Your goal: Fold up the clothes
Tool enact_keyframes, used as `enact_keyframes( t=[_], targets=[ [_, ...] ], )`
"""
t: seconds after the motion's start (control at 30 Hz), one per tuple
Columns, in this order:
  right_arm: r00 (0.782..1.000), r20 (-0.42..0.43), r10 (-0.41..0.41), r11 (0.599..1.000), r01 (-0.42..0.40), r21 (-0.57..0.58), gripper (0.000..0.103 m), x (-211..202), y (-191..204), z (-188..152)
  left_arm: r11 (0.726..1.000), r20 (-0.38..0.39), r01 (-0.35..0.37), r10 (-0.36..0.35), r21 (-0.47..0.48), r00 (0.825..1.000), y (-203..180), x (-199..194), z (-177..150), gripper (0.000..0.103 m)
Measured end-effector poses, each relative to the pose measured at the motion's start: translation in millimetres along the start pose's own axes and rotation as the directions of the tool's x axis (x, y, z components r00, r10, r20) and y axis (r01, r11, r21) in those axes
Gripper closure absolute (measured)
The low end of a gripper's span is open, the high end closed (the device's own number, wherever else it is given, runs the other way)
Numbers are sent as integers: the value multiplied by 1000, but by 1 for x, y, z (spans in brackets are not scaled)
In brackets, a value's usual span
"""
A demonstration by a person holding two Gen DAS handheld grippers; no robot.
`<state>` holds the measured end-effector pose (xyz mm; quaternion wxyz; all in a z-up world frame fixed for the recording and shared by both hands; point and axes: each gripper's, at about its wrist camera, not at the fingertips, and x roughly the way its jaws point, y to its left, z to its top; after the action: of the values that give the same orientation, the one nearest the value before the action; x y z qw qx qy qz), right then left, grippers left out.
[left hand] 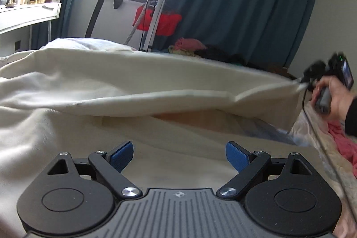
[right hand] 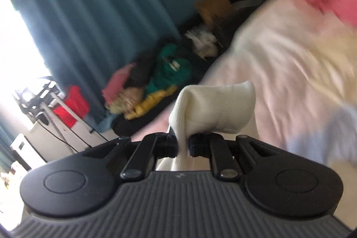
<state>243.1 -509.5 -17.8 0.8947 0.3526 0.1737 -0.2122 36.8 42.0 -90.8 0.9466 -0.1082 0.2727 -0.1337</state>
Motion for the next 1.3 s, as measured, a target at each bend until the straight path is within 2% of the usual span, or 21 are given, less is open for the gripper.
enact_keyframes(
  t=[0.1,0.2,0.27,0.3,0.37,0.43,0.47,0.53,0.57,0.67,0.73,0.8,0.9,1.0,1.03,1.07,1.13,1.2,1.27,1.3],
  targets=[
    [999,-39,22,992,-17,125,90,-1,-49,-29,1000,4,-13,13,29,1000,-4,7,-2,11],
    [994,-86,73,965,-49,258,89,-5,-90,-59,998,11,-30,29,62,1000,-6,19,-5,11],
    [988,-98,121,943,-84,322,88,-10,-110,-70,999,-11,-28,29,46,1000,-5,31,-6,11],
    [984,-103,145,930,-100,353,87,-12,-121,-76,999,-26,-26,26,32,999,-4,38,-6,11],
    [974,-120,194,876,-117,467,86,-14,-137,-85,1000,-54,-20,20,0,998,-1,52,-5,11],
    [964,-155,217,837,-102,537,78,-11,-144,-86,999,-76,-10,6,-48,997,5,63,-5,11],
    [959,-170,226,831,-99,547,75,-10,-146,-84,998,-82,-1,-4,-67,997,9,68,-5,11],
    [951,-178,253,817,-111,566,58,-11,-147,-81,993,-82,19,-28,-118,996,19,74,-5,11],
    [947,-182,266,810,-117,575,55,-11,-148,-79,988,-80,28,-41,-153,996,25,77,-5,11],
    [957,-124,261,801,-143,581,55,-23,-152,-74,957,-86,48,-76,-287,993,48,91,3,12],
    [972,-79,219,825,-142,548,55,-31,-154,-69,931,-97,55,-97,-362,991,64,104,10,15],
    [973,-66,221,851,-159,500,59,-29,-154,-67,898,-95,47,-98,-438,991,80,117,18,19],
    [980,-81,180,889,-127,441,84,-19,-150,-62,832,-69,60,-117,-552,991,100,132,27,24],
    [990,-77,115,916,-76,393,89,-6,-137,-50,780,-59,54,-116,-624,992,114,142,32,37],
    [993,-83,90,925,-53,376,91,-1,-130,-45,762,-56,53,-116,-646,992,119,146,33,48],
    [993,-91,68,933,-31,360,91,6,-122,-37,745,-54,50,-115,-665,992,124,149,34,54],
    [994,-96,43,943,-9,332,92,16,-100,-14,719,-55,42,-111,-693,992,133,151,36,62],
    [996,-58,64,962,-47,269,92,18,-58,10,692,-48,39,-106,-721,993,141,153,36,71],
    [996,-21,88,976,-82,202,93,20,-15,35,683,-40,48,-111,-729,993,146,154,38,87],
    [992,21,125,977,-127,170,93,17,4,45,681,-31,56,-115,-731,993,147,154,39,88]
  ],
)
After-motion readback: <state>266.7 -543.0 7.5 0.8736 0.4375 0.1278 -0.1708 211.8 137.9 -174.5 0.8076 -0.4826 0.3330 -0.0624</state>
